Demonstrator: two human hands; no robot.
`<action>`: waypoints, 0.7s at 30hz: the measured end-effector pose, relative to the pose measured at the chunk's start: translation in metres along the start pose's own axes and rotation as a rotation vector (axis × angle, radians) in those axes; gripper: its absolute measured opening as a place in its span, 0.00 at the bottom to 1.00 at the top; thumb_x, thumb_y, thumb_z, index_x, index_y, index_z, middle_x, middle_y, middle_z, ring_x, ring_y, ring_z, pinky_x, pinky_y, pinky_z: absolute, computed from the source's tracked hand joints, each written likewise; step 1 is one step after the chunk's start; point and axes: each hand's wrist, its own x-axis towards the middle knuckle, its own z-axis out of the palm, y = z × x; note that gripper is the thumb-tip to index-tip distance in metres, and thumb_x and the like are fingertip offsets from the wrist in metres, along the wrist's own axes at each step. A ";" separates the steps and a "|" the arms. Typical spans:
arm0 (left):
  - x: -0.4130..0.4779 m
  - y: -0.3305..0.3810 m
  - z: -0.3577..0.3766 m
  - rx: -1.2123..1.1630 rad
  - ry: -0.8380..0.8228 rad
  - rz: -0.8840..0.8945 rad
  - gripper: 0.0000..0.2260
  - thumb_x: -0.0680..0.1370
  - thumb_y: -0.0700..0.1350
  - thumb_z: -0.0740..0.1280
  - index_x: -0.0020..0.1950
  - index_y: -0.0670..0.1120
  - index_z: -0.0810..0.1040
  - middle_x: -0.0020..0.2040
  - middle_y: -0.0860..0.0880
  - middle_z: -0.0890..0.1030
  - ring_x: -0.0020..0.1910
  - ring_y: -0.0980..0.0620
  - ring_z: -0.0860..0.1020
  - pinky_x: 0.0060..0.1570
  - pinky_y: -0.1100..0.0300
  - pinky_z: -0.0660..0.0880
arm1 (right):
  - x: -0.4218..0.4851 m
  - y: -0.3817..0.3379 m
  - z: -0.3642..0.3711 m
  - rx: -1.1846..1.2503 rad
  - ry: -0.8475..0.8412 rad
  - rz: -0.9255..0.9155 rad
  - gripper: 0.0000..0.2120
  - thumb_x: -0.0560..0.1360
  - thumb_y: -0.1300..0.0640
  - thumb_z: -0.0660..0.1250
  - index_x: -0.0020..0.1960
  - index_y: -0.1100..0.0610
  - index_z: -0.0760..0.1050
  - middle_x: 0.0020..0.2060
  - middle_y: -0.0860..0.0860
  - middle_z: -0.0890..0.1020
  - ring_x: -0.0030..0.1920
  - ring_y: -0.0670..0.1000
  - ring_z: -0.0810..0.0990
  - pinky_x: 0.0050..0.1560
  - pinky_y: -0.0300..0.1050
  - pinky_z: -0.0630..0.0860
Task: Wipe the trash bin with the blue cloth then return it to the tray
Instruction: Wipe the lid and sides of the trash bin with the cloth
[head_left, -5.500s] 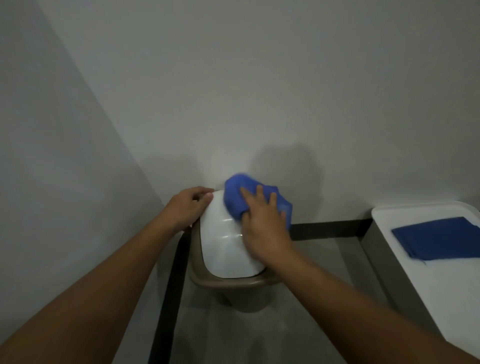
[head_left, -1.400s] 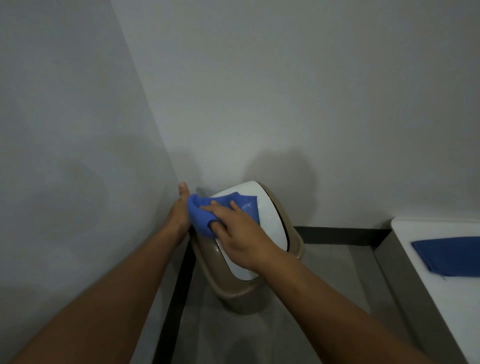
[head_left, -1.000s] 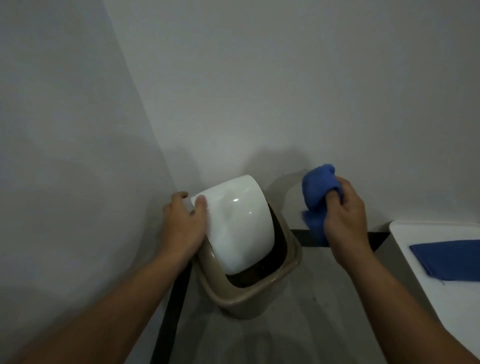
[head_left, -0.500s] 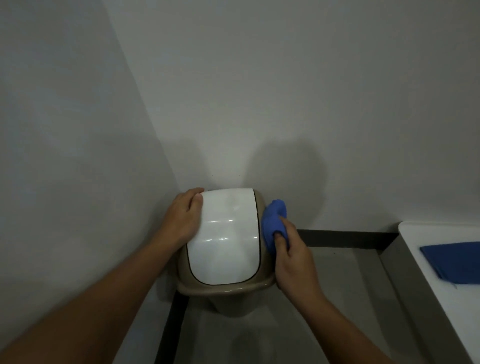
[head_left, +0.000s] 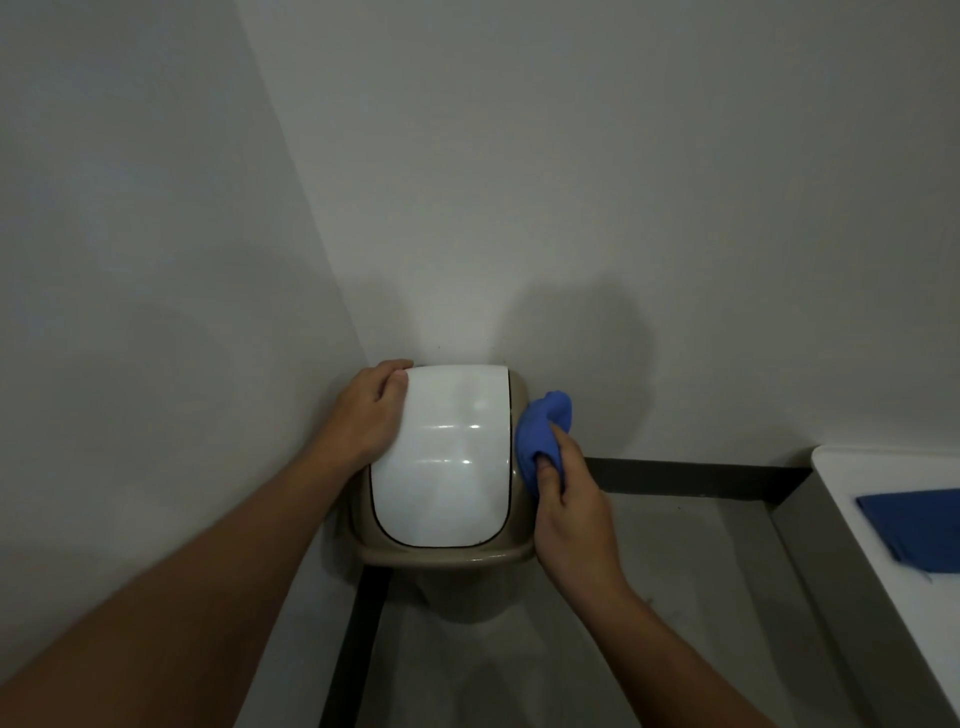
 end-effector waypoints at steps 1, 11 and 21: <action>0.001 0.000 0.000 -0.001 0.003 0.001 0.16 0.79 0.47 0.54 0.63 0.48 0.73 0.63 0.43 0.75 0.62 0.47 0.72 0.57 0.62 0.63 | 0.000 0.000 0.001 -0.002 0.002 -0.004 0.21 0.79 0.52 0.53 0.71 0.45 0.57 0.37 0.34 0.69 0.38 0.36 0.71 0.34 0.26 0.66; 0.004 -0.001 0.003 0.012 0.022 0.020 0.15 0.79 0.47 0.54 0.63 0.48 0.73 0.63 0.43 0.75 0.61 0.47 0.71 0.57 0.63 0.62 | 0.001 0.003 0.003 0.008 -0.003 -0.009 0.21 0.79 0.51 0.53 0.71 0.44 0.57 0.37 0.35 0.70 0.37 0.36 0.72 0.31 0.25 0.67; -0.006 0.011 -0.004 0.114 0.156 0.126 0.23 0.76 0.53 0.52 0.68 0.45 0.68 0.66 0.41 0.71 0.65 0.44 0.69 0.65 0.55 0.62 | 0.021 -0.006 -0.031 0.064 -0.014 -0.045 0.17 0.79 0.54 0.54 0.67 0.50 0.67 0.53 0.45 0.75 0.48 0.40 0.74 0.48 0.28 0.69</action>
